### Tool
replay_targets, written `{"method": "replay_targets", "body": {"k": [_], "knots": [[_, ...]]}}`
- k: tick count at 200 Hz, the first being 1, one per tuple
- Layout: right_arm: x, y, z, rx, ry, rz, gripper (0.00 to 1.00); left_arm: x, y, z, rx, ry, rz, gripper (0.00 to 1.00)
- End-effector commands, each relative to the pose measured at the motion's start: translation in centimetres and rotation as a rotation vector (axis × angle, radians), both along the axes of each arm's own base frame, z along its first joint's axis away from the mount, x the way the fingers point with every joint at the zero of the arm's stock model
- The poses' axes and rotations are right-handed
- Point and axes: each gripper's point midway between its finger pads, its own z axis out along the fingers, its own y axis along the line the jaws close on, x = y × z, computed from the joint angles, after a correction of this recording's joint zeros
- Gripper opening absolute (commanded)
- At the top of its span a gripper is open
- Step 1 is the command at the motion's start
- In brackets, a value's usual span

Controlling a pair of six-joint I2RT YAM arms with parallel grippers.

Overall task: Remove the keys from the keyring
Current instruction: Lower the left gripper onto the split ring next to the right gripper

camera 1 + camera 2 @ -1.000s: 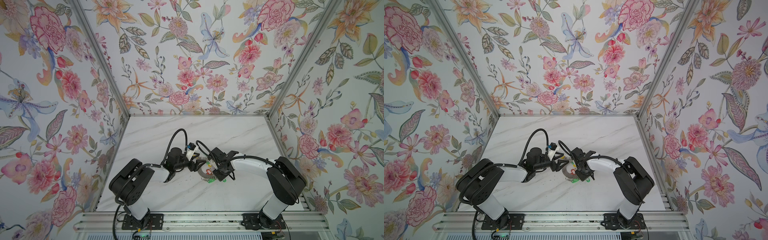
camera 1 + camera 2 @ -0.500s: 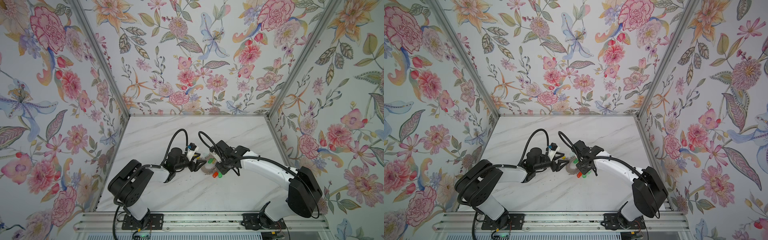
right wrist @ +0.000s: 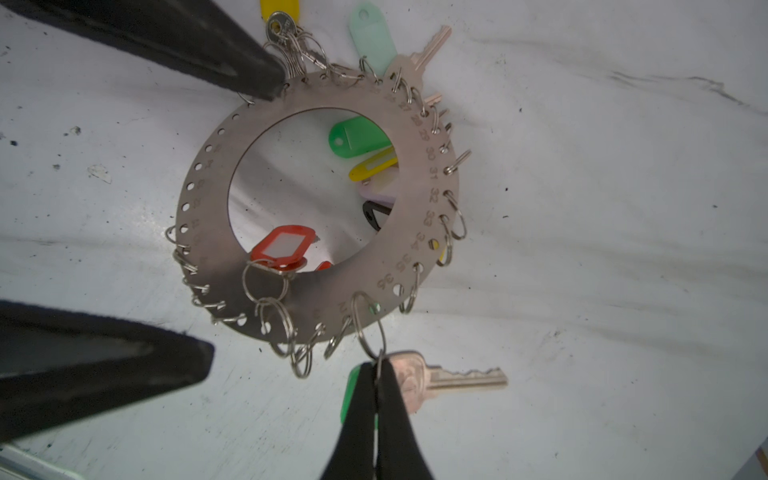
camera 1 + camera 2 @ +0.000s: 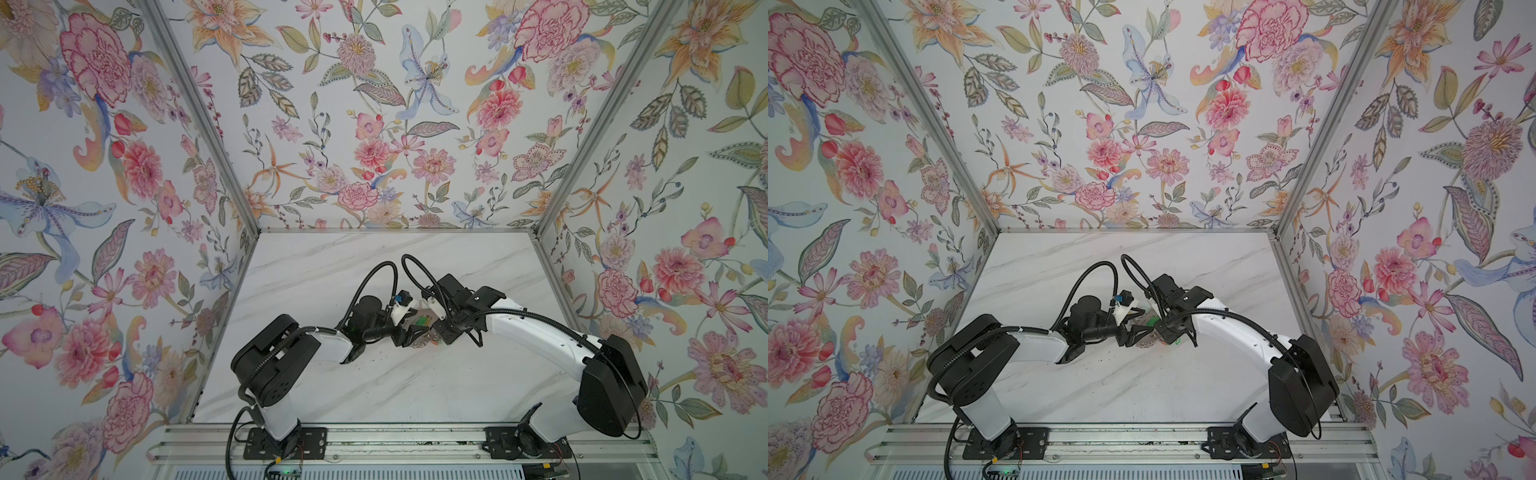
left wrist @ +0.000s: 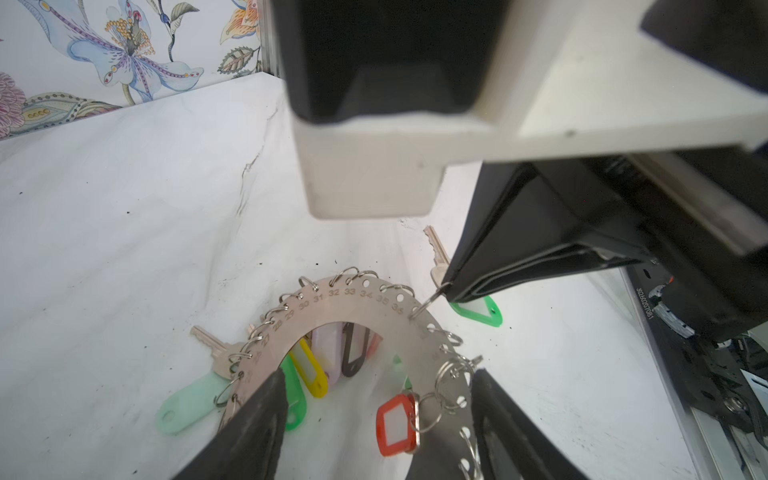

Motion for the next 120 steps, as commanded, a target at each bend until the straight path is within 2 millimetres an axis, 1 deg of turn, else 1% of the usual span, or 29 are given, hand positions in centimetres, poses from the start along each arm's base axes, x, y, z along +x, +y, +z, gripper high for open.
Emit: {"method": "replay_targets", "body": {"k": [1, 13, 28, 41, 50, 58, 67, 71, 120], "knots": [[0.3, 0.4, 1.7, 0.041, -0.027, 0.017, 0.04, -0.7, -1.4, 1.2, -0.066, -0.121, -0.095, 0.73], [0.3, 0.5, 1.7, 0.054, -0.029, 0.017, 0.04, -1.3, -1.4, 1.7, -0.114, -0.197, -0.129, 0.74], [0.4, 0.6, 1.6, 0.073, -0.028, 0.013, 0.05, -2.0, -1.5, 2.7, -0.178, -0.273, -0.166, 0.72], [0.4, 0.5, 1.5, 0.079, -0.03, 0.009, 0.05, -1.8, -1.8, 3.1, -0.207, -0.295, -0.171, 0.67], [0.4, 0.5, 1.6, 0.084, -0.033, 0.007, 0.05, -1.3, -2.2, 2.6, -0.199, -0.283, -0.174, 0.6], [0.5, 0.4, 1.7, 0.089, -0.037, 0.004, 0.05, -0.9, -2.5, 1.9, -0.186, -0.264, -0.18, 0.51], [0.6, 0.3, 1.8, 0.091, -0.045, -0.003, 0.05, -0.5, -2.9, 1.5, -0.176, -0.246, -0.182, 0.38], [0.6, 0.3, 1.9, 0.092, -0.046, -0.004, 0.05, -0.3, -3.0, 1.3, -0.173, -0.237, -0.182, 0.36], [0.6, 0.3, 1.6, 0.109, -0.037, -0.005, 0.05, 0.2, -4.0, 1.1, -0.156, -0.243, -0.209, 0.36]]}}
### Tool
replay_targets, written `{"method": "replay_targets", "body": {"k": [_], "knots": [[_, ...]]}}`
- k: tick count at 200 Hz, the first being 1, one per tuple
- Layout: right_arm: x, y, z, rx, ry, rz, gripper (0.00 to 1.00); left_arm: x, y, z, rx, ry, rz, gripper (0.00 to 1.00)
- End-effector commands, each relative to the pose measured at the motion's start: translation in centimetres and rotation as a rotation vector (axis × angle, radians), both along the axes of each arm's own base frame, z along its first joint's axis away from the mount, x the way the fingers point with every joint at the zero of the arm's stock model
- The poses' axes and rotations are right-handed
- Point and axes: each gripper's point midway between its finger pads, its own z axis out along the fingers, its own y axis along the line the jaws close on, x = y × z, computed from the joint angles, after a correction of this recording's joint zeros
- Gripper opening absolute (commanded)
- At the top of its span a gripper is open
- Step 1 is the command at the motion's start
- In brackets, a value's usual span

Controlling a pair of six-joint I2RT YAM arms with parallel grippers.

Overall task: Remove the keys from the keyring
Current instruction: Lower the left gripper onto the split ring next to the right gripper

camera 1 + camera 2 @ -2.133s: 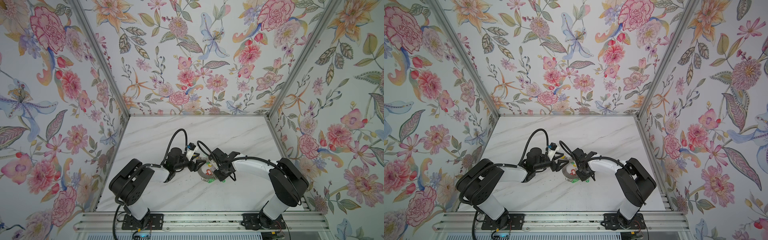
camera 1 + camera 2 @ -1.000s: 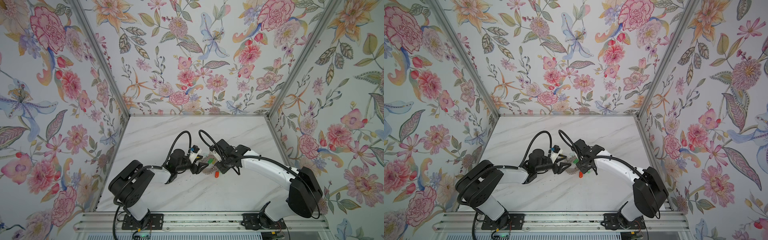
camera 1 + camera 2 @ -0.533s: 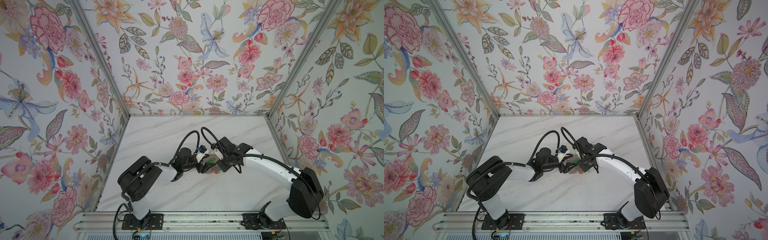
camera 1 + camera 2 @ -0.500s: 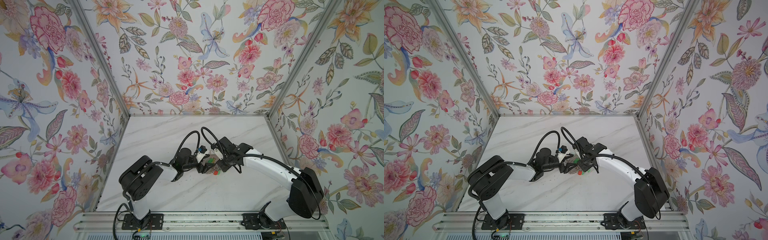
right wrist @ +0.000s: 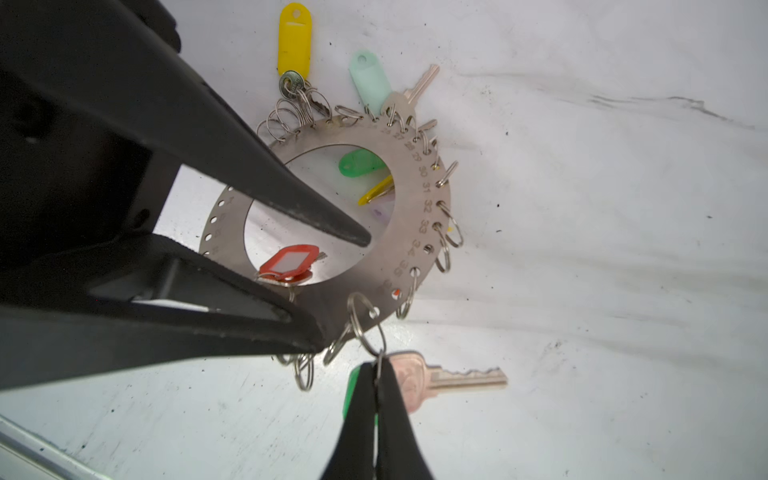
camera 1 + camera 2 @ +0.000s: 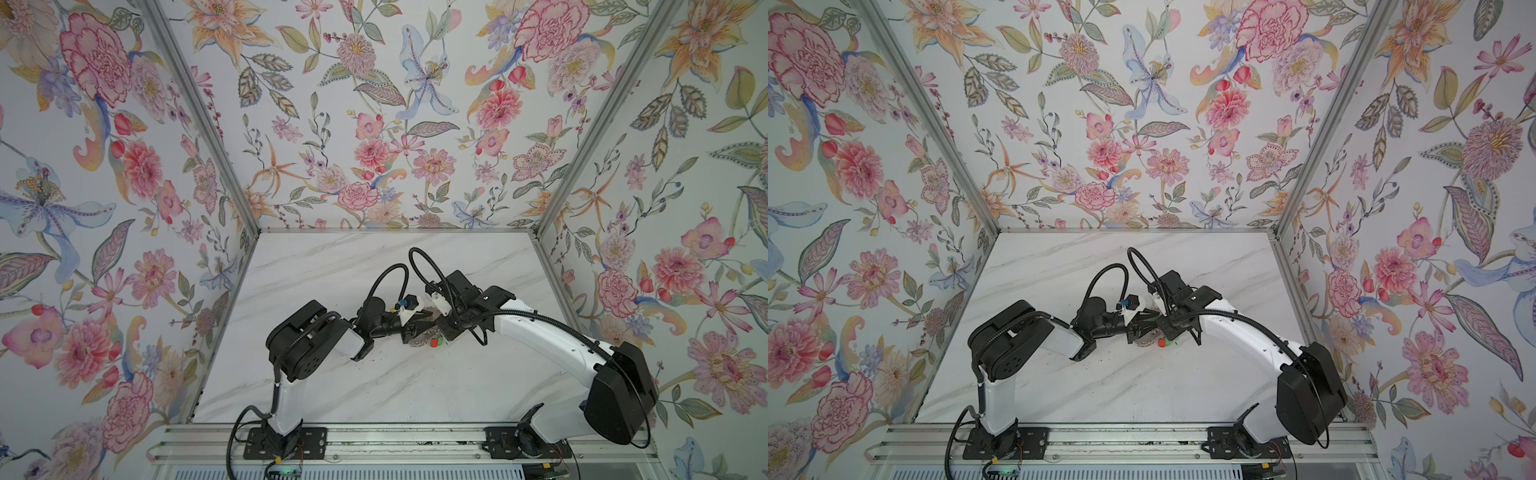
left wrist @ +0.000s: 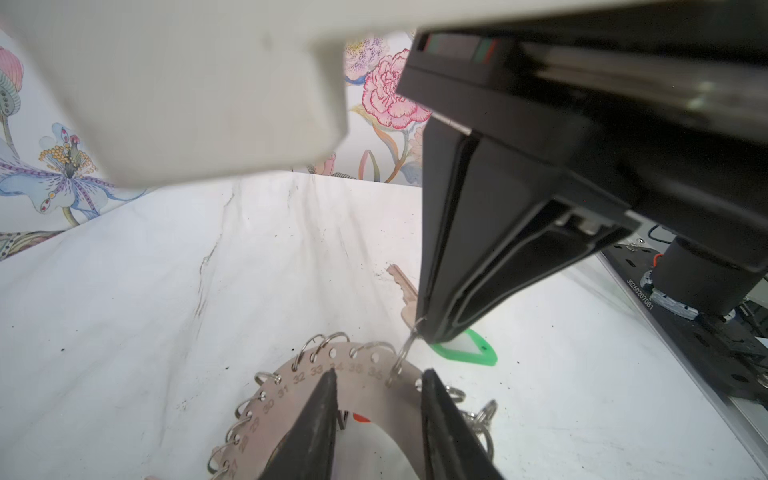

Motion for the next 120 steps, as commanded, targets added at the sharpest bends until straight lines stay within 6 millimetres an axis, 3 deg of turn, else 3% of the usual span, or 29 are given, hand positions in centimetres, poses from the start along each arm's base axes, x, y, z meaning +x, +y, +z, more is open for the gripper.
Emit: {"method": "replay_targets", "body": {"k": [1, 56, 120], "knots": [[0.0, 0.2, 0.2, 0.024, -0.009, 0.013, 0.05, 0.0, -0.9, 0.4, -0.005, -0.041, -0.043, 0.36], [0.4, 0.3, 0.7, 0.037, -0.024, 0.008, 0.05, 0.5, -1.2, -1.3, 0.048, -0.009, -0.023, 0.3], [0.6, 0.6, 0.8, 0.058, -0.028, 0.002, 0.05, 0.1, -1.5, -0.9, 0.043, 0.014, -0.046, 0.27]]}}
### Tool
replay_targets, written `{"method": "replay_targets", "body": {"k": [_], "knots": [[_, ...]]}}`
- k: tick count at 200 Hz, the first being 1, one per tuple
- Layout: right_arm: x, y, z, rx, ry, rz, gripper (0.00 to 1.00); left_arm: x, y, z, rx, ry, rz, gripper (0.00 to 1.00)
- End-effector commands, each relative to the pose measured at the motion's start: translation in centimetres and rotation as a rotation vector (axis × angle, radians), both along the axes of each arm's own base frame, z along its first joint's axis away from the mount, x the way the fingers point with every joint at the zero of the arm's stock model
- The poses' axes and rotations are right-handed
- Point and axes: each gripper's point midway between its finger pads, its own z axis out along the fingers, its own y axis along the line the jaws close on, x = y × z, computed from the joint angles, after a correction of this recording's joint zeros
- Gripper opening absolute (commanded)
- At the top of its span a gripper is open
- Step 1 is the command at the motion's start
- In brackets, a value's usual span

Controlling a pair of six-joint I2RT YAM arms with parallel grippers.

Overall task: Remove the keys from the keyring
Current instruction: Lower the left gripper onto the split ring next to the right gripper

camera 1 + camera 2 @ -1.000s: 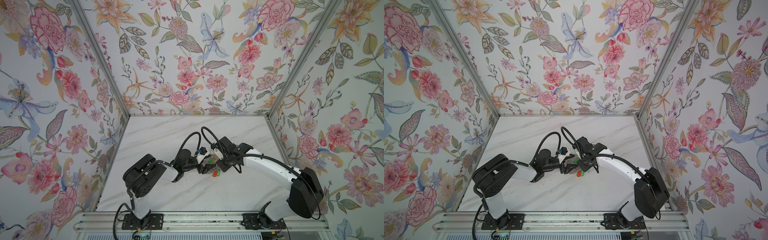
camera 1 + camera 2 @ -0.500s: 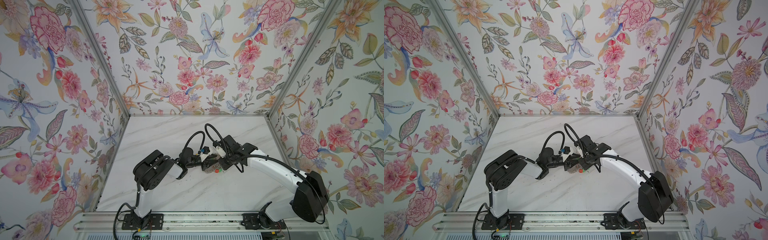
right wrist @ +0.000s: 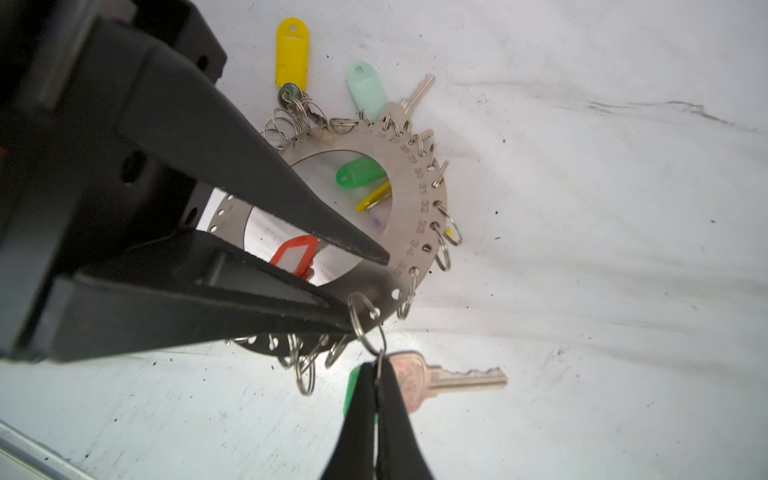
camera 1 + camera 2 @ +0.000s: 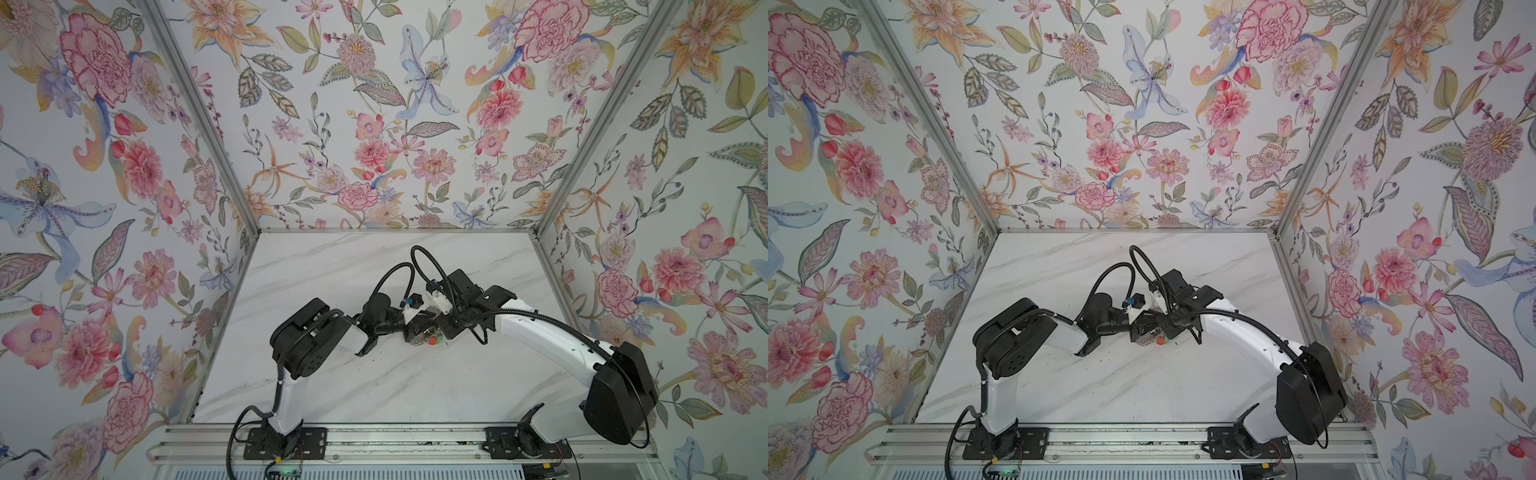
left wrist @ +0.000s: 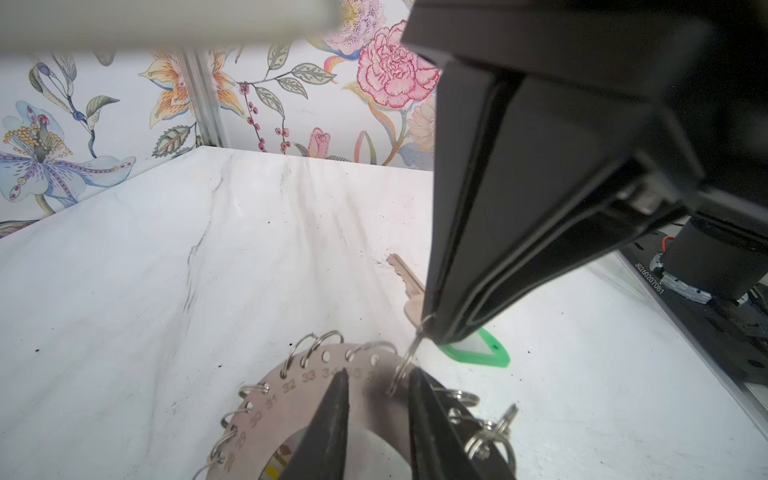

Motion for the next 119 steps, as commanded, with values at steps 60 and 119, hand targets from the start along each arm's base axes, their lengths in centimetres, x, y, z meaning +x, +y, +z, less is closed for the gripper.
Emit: {"method": "replay_targets", "body": {"k": [60, 119], "knots": [[0.3, 0.8, 0.5, 0.051, -0.02, 0.008, 0.05, -1.1, -0.6, 1.0, -0.019, -0.002, -0.042, 0.23], [0.3, 0.5, 0.4, 0.055, -0.028, -0.014, 0.05, -1.9, -0.1, 2.4, -0.063, -0.008, -0.069, 0.01]]}}
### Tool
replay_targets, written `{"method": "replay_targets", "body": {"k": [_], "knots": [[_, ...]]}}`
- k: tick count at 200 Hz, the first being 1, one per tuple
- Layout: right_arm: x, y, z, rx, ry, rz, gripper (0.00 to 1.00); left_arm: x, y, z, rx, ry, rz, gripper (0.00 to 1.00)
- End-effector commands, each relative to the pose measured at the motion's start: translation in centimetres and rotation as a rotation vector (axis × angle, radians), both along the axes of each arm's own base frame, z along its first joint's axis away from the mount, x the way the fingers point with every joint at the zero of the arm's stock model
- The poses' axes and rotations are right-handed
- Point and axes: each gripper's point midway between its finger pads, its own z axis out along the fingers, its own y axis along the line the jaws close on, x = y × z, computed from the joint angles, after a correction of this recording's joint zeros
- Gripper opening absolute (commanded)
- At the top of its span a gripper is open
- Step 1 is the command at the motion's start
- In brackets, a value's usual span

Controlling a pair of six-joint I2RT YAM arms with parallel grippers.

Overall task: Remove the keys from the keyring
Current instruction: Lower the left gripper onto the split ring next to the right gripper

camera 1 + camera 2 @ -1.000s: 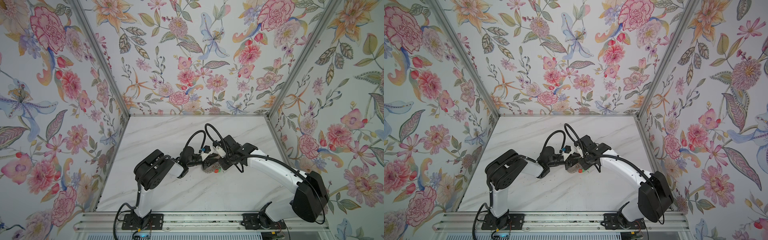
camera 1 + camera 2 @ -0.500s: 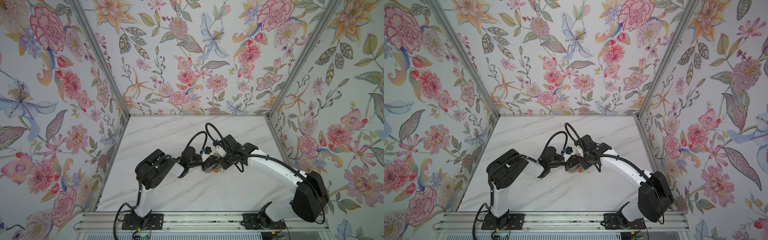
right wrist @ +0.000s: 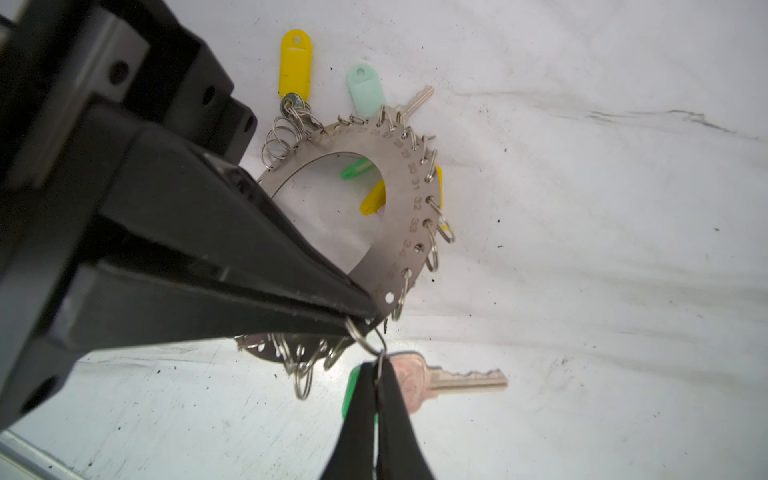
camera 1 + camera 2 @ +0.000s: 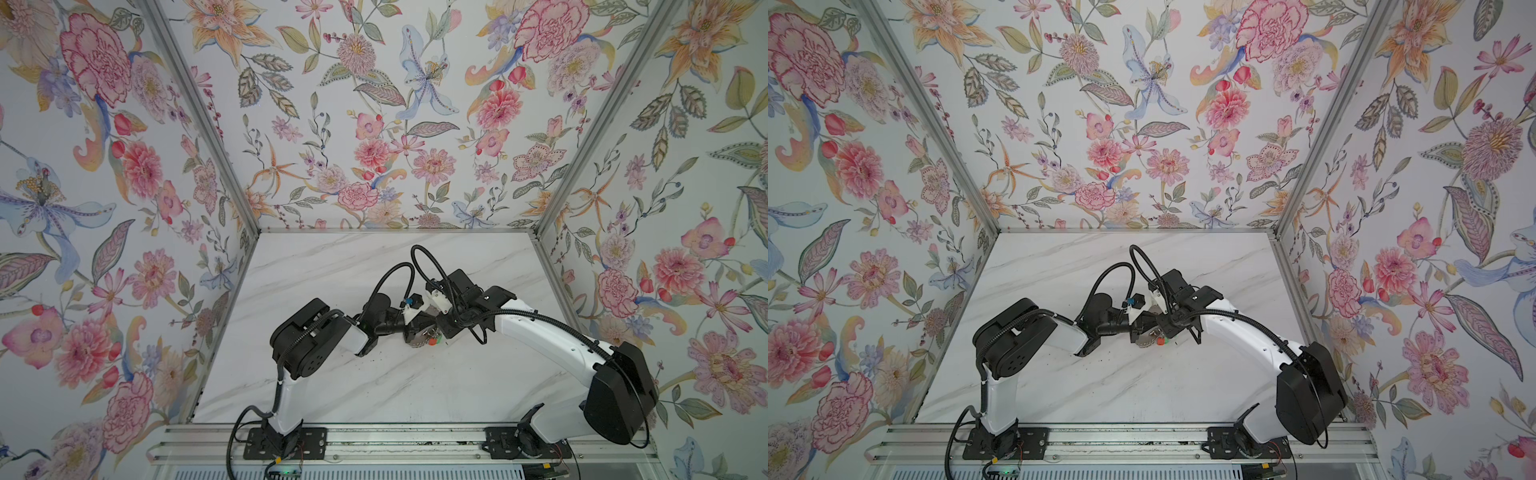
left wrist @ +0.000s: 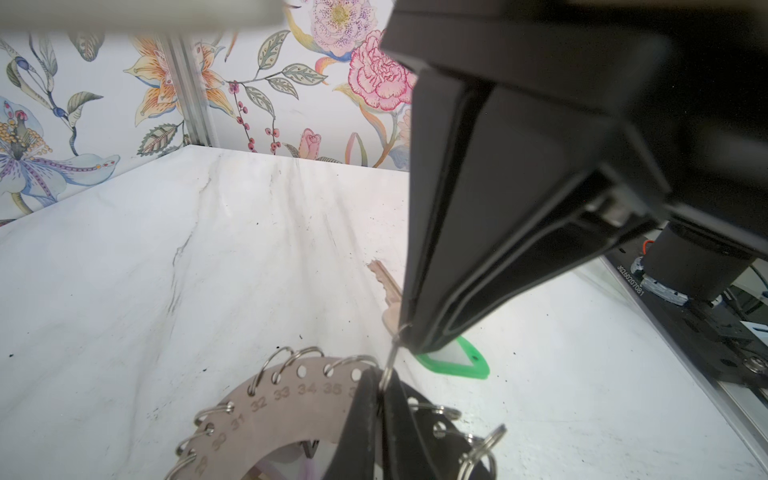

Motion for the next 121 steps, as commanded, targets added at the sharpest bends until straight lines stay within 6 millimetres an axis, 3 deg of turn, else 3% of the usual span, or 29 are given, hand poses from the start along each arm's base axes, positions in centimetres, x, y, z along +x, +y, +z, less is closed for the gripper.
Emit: {"method": "replay_targets", "body": {"k": [1, 88, 121], "knots": [[0.0, 0.1, 0.4, 0.036, -0.016, -0.013, 0.05, -1.1, 0.0, 2.4, -0.055, -0.031, -0.033, 0.01], [0.0, -1.4, 0.2, 0.172, 0.011, -0.109, 0.05, -0.4, 3.3, 6.0, -0.102, -0.024, 0.041, 0.0], [-0.7, -0.4, 1.1, 0.298, 0.04, -0.1, 0.05, -1.1, 4.3, 8.2, -0.106, -0.04, 0.065, 0.0]]}}
